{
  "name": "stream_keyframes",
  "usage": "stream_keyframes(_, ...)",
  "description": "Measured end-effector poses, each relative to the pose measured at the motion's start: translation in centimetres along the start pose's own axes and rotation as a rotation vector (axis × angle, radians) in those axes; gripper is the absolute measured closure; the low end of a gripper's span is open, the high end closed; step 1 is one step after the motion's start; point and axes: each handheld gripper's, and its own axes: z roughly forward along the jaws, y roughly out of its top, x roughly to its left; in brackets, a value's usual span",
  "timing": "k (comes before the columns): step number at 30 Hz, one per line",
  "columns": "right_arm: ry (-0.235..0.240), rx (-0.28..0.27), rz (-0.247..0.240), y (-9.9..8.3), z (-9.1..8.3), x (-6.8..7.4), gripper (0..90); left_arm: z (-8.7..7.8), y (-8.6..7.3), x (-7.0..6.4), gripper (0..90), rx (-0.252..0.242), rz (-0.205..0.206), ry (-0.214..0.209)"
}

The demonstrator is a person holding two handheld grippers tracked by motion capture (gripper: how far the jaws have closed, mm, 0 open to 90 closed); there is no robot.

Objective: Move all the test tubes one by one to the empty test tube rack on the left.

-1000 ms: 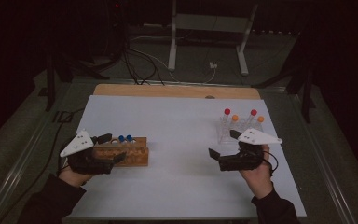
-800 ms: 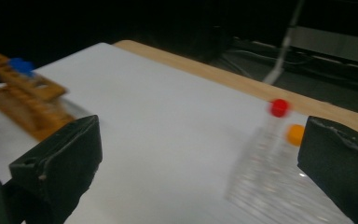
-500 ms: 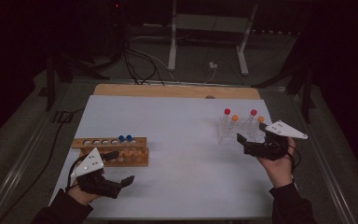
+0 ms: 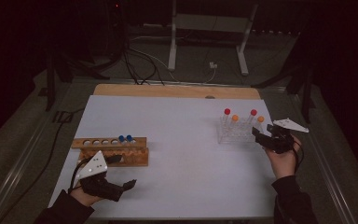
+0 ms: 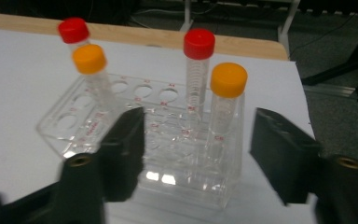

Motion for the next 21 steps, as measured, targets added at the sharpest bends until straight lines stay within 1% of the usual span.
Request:
stream_keyframes(1,-0.010,0.015,-0.001,0.0,0.4,-0.1,40.3,0.0,0.0,0.0,1.8,-0.001,-0.003,-0.004)
stream_keyframes(2,-0.009,0.020,0.005,0.0,0.8,-0.3,42.5,0.0,0.0,0.0,1.8,0.001,-0.003,-0.005)
stream_keyframes(3,-0.013,0.027,0.011,0.1,1.1,-0.4,44.7,0.0,0.0,0.0,1.9,0.004,0.002,0.000)
stream_keyframes(5,-0.034,0.048,-0.005,0.1,1.8,-0.5,47.6,0.1,-0.1,0.0,1.8,0.005,-0.003,-0.005)
stream_keyframes(8,-0.042,0.056,-0.013,0.3,2.5,-0.5,52.3,0.0,-0.1,0.1,1.9,0.001,-0.002,-0.005)
stream_keyframes(10,-0.049,0.062,-0.013,0.4,2.9,-0.4,55.6,0.0,-0.1,0.1,1.8,-0.001,-0.004,-0.003)
stream_keyframes(12,-0.062,0.070,-0.005,0.6,3.3,-0.5,56.8,0.0,-0.1,0.1,1.8,-0.003,-0.009,-0.003)
stream_keyframes(15,-0.075,0.079,0.002,0.8,3.7,-0.4,63.2,0.0,-0.1,0.2,1.9,-0.001,-0.007,-0.002)
stream_keyframes(18,-0.090,0.081,0.006,0.8,3.9,-0.5,72.8,0.0,-0.2,0.2,1.9,0.000,-0.008,-0.002)
stream_keyframes(21,-0.084,0.082,0.027,0.9,3.8,-0.8,74.4,-0.1,-0.2,0.2,1.8,-0.001,-0.012,-0.002)
